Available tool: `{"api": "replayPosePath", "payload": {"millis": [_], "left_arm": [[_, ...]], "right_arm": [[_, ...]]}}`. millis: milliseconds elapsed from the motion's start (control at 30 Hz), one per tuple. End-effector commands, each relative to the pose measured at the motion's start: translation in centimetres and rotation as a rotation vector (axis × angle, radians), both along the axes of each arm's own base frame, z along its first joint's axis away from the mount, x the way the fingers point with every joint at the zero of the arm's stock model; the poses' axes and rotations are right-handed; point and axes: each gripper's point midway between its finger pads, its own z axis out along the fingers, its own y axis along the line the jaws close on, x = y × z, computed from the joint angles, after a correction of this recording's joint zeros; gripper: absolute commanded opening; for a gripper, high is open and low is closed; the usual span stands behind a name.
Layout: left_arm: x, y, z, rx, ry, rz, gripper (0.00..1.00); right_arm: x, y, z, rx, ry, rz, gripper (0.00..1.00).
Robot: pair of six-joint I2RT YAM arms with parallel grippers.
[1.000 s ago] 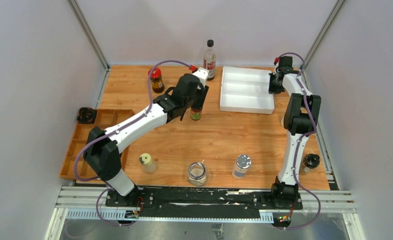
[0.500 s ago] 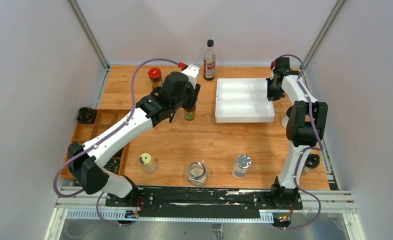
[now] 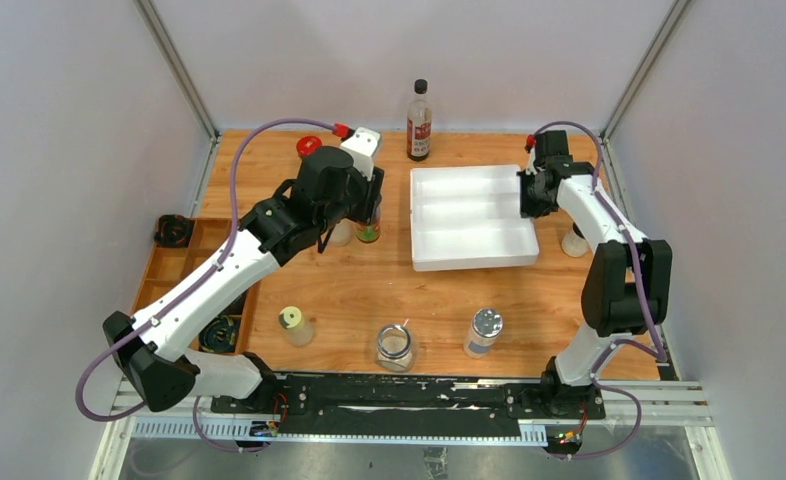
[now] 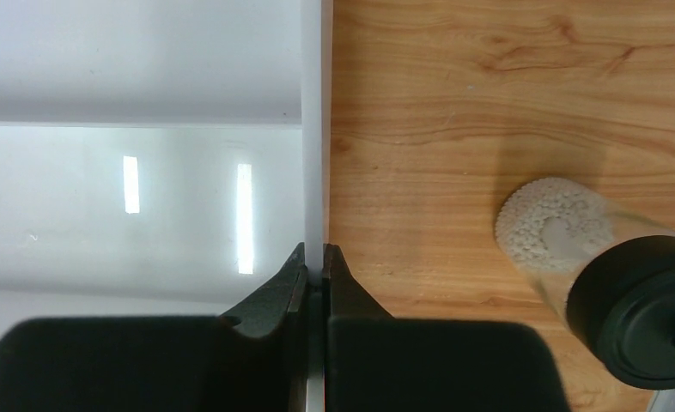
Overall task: Organize the condiment bottles
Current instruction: Pick up the bottle from the center of the board.
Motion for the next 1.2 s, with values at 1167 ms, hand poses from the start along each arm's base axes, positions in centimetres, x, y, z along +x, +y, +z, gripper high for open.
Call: {"api": "replayPosePath", "payload": {"millis": [1167], "left_arm": [[-2.1, 2.1, 5.1, -0.075, -0.116, 0.027, 0.08]], "right_arm": [[2.3, 12.1, -6.1, 0.099, -0.109, -0.036, 0.00]]}}
